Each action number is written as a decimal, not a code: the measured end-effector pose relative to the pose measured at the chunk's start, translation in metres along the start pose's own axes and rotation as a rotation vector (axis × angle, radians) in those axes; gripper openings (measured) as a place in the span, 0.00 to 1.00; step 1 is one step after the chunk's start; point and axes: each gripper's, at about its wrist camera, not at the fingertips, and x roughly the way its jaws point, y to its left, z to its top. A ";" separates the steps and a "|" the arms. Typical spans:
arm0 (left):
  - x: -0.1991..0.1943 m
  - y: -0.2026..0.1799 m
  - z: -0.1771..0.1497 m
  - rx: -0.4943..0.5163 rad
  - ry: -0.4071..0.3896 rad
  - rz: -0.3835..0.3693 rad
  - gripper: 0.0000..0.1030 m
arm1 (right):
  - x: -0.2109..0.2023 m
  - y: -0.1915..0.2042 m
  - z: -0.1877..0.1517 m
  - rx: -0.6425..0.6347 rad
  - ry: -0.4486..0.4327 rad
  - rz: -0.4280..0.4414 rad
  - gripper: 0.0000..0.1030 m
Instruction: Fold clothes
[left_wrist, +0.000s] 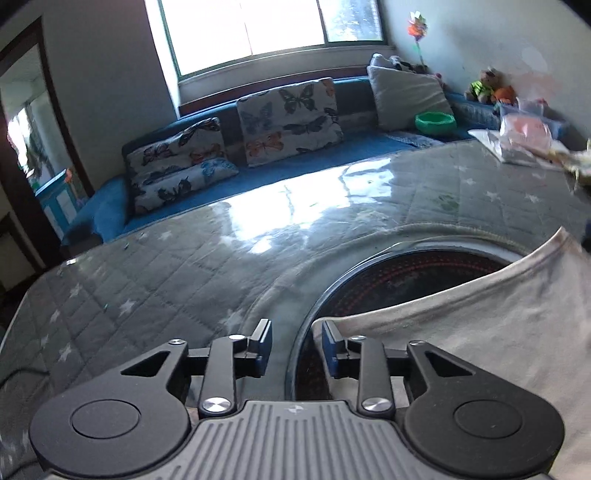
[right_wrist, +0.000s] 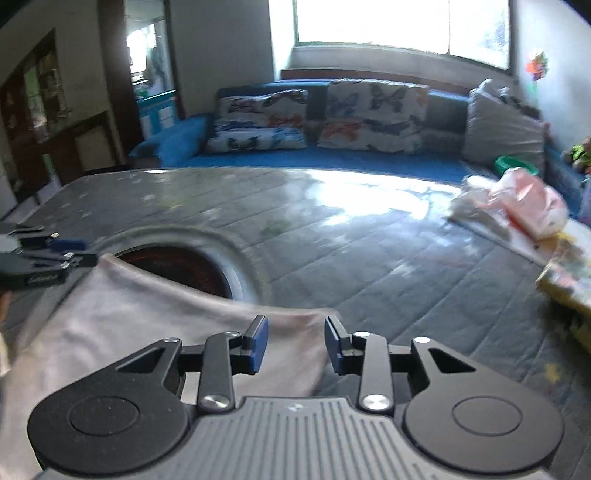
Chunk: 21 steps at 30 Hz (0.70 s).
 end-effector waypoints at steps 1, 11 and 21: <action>-0.006 0.003 -0.002 -0.007 -0.003 0.003 0.32 | -0.001 0.004 -0.004 -0.004 0.012 0.019 0.36; -0.099 0.049 -0.060 -0.111 -0.023 0.114 0.64 | -0.033 0.034 -0.047 -0.045 0.037 0.065 0.64; -0.162 0.056 -0.135 -0.247 -0.014 0.211 0.85 | -0.082 0.094 -0.104 -0.179 -0.029 0.103 0.92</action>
